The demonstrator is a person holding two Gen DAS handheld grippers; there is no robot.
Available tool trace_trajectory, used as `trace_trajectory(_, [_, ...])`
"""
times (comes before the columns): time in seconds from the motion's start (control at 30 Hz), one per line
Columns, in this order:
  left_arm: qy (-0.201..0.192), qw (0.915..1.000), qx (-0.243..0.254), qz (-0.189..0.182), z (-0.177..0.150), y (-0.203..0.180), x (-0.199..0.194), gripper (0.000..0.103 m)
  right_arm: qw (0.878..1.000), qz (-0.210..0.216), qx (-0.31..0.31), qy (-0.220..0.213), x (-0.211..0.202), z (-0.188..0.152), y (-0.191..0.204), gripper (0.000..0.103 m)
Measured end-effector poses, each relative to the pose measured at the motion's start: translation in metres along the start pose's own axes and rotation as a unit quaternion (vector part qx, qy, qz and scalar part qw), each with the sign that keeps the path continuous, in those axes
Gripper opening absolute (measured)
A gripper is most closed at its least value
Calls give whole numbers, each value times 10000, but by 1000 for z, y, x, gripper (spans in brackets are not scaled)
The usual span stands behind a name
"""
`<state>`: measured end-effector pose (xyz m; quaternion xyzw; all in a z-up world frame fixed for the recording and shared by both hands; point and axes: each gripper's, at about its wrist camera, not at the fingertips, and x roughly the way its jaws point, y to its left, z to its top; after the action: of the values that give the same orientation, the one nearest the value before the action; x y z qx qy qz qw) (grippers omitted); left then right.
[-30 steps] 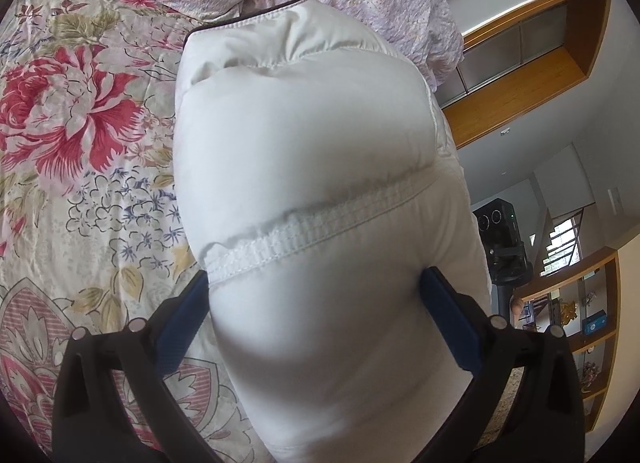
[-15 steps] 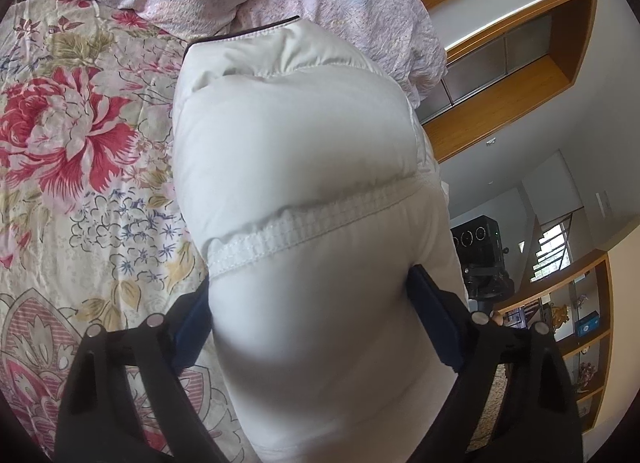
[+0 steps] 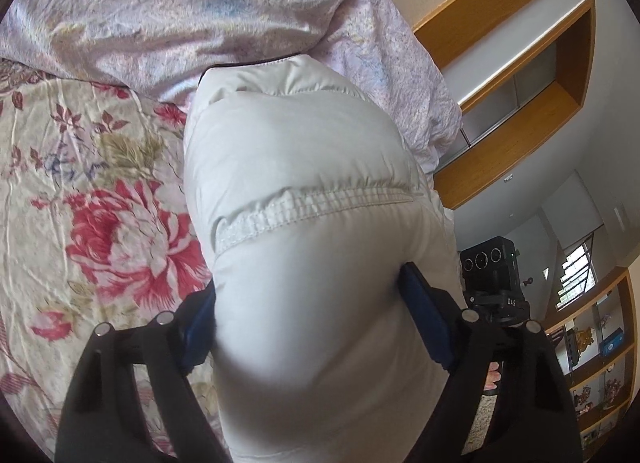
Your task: Fold large clothes
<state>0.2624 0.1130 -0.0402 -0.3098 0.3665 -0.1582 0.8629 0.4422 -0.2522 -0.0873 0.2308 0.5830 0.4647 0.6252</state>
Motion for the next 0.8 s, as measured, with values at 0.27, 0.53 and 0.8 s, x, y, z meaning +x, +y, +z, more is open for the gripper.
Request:
trace_trajectory(0.27, [-377,9988,-159,266,32,40,-15,82,9996,-17,-262,68,35,51,22,72])
trace_trajectory(0.53, [-348,9976,-178,567,38,72,-4,82,9994,158,274,140,61,61,-13,72])
trace_trajectory(0.8, [-378,9954,-252,846,44,70,1,90,9991,-329,257,-93,56,49,-10,83])
